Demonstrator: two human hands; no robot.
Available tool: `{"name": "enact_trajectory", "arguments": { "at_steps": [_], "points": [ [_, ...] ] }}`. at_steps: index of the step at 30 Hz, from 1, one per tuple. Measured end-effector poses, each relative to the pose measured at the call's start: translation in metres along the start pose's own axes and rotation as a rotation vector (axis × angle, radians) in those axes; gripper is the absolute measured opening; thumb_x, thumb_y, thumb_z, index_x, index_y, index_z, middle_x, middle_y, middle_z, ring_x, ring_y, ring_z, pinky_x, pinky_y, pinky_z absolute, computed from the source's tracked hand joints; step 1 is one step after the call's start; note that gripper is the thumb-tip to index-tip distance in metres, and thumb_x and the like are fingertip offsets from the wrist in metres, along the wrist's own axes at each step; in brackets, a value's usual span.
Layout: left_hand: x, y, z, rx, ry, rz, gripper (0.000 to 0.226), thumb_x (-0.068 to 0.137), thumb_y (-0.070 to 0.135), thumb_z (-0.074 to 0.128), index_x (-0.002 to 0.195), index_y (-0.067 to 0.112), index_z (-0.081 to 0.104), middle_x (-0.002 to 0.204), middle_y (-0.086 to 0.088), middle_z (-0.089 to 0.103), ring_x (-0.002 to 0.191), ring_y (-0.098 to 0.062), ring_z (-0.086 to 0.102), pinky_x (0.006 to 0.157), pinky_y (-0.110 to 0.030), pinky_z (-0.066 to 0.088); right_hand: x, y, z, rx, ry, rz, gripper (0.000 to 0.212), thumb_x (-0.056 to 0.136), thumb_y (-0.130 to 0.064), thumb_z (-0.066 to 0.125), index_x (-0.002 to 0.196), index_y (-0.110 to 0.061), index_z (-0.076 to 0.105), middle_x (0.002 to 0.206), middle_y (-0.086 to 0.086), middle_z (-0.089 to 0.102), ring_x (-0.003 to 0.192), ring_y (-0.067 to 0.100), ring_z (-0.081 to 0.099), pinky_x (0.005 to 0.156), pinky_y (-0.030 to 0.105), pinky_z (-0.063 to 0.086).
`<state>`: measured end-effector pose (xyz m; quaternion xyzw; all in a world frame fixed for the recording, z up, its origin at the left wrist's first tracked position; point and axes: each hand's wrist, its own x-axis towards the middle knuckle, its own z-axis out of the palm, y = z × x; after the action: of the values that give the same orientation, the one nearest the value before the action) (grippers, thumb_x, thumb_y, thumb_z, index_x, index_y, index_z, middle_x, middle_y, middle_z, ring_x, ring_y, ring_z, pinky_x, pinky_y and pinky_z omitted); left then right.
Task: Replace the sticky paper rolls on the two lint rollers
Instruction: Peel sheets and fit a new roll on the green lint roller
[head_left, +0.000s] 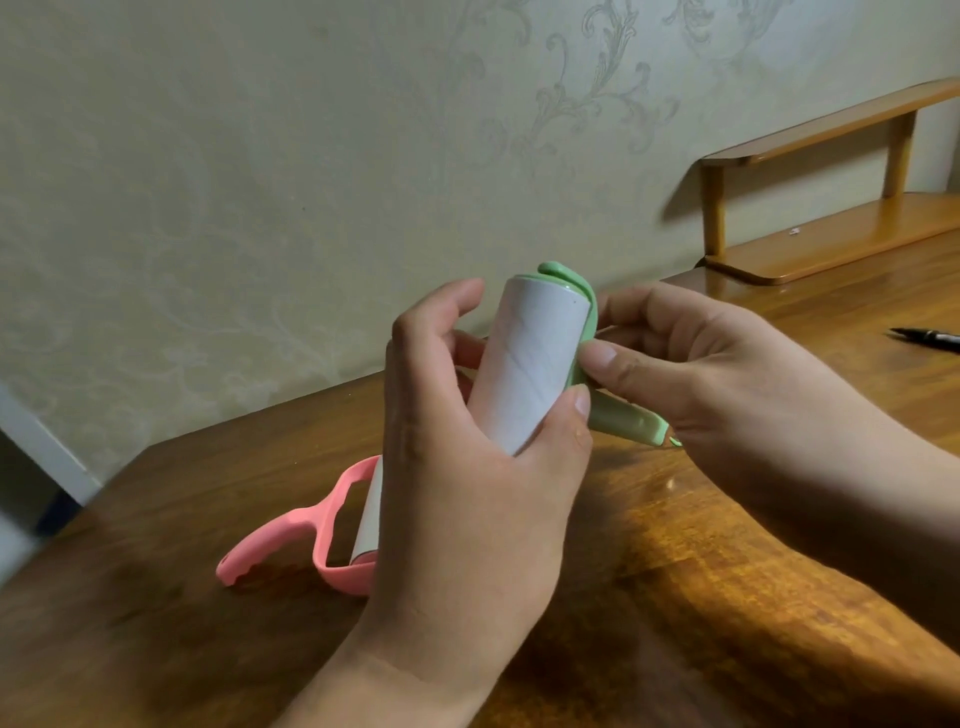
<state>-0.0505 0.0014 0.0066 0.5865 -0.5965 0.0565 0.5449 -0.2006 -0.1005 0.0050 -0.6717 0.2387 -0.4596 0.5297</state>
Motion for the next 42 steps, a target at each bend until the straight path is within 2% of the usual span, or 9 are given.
{"name": "enact_trajectory", "arguments": {
  "at_steps": [3,6,12,15,22,30,36,39,42],
  "points": [
    [0.003,-0.001,-0.001,-0.224,-0.112,-0.104,0.05,0.093,0.047,0.074,0.138,0.046,0.052,0.113,0.015,0.068,0.105,-0.008,0.071,0.075,-0.02,0.06,0.0,-0.001,0.001,0.035,0.002,-0.006,0.016,0.106,-0.017,0.068,0.117,-0.025,0.076,0.104,0.0,0.084,0.097,0.013,0.08,0.082,0.03,0.061],
    [0.006,-0.006,-0.004,-0.486,-0.227,-0.228,0.031,0.092,0.046,0.062,0.121,0.039,0.069,0.102,0.001,0.075,0.084,-0.015,0.072,0.064,-0.027,0.059,-0.002,-0.002,0.003,-0.037,0.025,-0.028,0.015,0.105,-0.017,0.069,0.114,-0.027,0.075,0.102,0.0,0.082,0.095,0.012,0.078,0.086,0.032,0.06],
    [0.004,-0.017,0.003,-0.555,-0.23,-0.165,0.034,0.098,0.053,0.062,0.127,0.036,0.067,0.107,0.005,0.076,0.094,-0.012,0.074,0.076,-0.024,0.059,-0.011,-0.013,0.005,-0.343,0.216,-0.208,0.012,0.089,-0.041,0.075,0.097,-0.034,0.071,0.097,-0.013,0.074,0.078,0.0,0.069,0.064,0.015,0.055],
    [0.001,-0.018,0.006,-0.545,-0.212,-0.06,0.037,0.104,0.046,0.059,0.137,0.03,0.06,0.117,0.007,0.073,0.107,-0.015,0.073,0.084,-0.027,0.06,-0.011,-0.017,0.002,-0.19,0.141,-0.2,0.007,0.096,-0.03,0.077,0.092,-0.024,0.074,0.08,0.001,0.076,0.064,0.006,0.067,0.055,0.019,0.051],
    [0.004,-0.023,0.007,-0.596,-0.178,0.039,0.037,0.106,0.032,0.055,0.142,0.021,0.055,0.121,0.0,0.074,0.111,-0.022,0.074,0.094,-0.038,0.059,-0.009,-0.02,0.004,0.225,-0.087,0.027,0.026,0.094,-0.033,0.062,0.093,-0.011,0.074,0.082,0.005,0.073,0.075,0.022,0.071,0.064,0.032,0.054],
    [0.004,-0.024,0.007,-0.661,-0.196,-0.044,0.036,0.102,0.039,0.048,0.125,0.021,0.069,0.1,-0.001,0.071,0.091,-0.017,0.069,0.075,-0.028,0.058,-0.009,-0.022,0.011,0.355,-0.052,0.135,0.023,0.107,-0.017,0.06,0.091,-0.006,0.072,0.073,0.008,0.072,0.064,0.019,0.07,0.057,0.026,0.053],
    [0.008,-0.025,0.006,-0.708,-0.221,-0.113,0.049,0.101,0.041,0.045,0.121,0.001,0.065,0.102,-0.035,0.058,0.09,-0.041,0.06,0.078,-0.066,0.052,-0.007,-0.02,0.012,0.335,-0.06,0.14,0.022,0.108,-0.016,0.059,0.097,-0.004,0.074,0.076,0.01,0.076,0.066,0.021,0.071,0.062,0.032,0.051],
    [0.007,-0.029,0.006,-0.656,-0.192,-0.095,0.047,0.102,0.043,0.046,0.121,0.007,0.068,0.105,-0.028,0.068,0.096,-0.048,0.065,0.079,-0.052,0.055,-0.008,-0.02,0.011,0.335,-0.069,0.127,0.023,0.108,-0.021,0.061,0.098,-0.005,0.074,0.076,0.01,0.075,0.067,0.022,0.071,0.063,0.034,0.051],
    [0.006,-0.027,0.006,-0.647,-0.181,-0.027,0.039,0.106,0.037,0.053,0.135,0.011,0.059,0.107,-0.002,0.075,0.096,-0.021,0.075,0.081,-0.035,0.059,-0.009,-0.021,0.009,0.314,-0.119,0.102,0.03,0.101,-0.038,0.069,0.1,-0.009,0.073,0.078,0.006,0.074,0.069,0.019,0.071,0.06,0.029,0.054]
  ]
}}
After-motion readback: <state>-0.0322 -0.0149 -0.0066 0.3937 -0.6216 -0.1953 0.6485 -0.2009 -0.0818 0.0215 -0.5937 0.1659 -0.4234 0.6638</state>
